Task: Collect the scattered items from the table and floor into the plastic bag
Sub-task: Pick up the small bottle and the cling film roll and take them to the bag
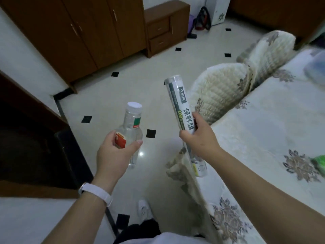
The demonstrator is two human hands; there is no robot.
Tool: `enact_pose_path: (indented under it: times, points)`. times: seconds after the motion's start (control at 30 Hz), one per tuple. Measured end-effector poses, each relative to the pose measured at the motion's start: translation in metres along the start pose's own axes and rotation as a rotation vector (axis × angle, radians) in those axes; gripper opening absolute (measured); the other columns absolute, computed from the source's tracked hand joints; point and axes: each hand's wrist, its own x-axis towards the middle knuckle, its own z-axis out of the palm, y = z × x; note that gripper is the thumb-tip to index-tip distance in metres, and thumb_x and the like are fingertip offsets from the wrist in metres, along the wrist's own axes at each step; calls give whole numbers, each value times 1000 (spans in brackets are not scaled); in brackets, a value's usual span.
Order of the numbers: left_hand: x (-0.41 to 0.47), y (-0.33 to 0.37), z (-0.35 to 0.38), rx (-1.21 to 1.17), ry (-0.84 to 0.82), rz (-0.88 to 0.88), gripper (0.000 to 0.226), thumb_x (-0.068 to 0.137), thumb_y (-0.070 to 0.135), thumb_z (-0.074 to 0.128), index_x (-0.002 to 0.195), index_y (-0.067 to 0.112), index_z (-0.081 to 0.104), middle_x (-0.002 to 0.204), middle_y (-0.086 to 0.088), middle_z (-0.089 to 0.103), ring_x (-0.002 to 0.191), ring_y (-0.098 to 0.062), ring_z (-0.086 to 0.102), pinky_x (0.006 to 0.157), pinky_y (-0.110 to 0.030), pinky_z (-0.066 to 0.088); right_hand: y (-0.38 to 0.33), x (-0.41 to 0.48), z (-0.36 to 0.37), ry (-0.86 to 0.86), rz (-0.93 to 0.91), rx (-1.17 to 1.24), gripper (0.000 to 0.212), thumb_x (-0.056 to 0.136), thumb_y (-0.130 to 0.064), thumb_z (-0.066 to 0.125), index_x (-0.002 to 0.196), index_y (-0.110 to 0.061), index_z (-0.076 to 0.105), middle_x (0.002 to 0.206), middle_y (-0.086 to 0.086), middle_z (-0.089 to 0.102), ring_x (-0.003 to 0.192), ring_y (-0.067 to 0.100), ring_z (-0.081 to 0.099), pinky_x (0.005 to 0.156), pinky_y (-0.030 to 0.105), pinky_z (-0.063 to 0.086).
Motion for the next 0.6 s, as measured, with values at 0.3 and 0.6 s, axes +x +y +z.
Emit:
enact_pose_path:
  times: [0.3,0.6]
  points:
    - [148,2,-103,-57,22,64,28,72,31,85,90,28,64,78,12,65,68,0,58,64,-23,43,-100,90,80,42,-50,-63,34,79,-23,66,102,-41,48,82,-3,63,70,19,62,62,37,56]
    - [301,15,-102,-19,-51,90,43,71,35,85,108,33,65,97,14,69,87,-5,64,70,-23,46,-113,214,123,80,15,-69,40,79,-19,66,107,-41,46,82,-7,64,68,13,62,58,31,53]
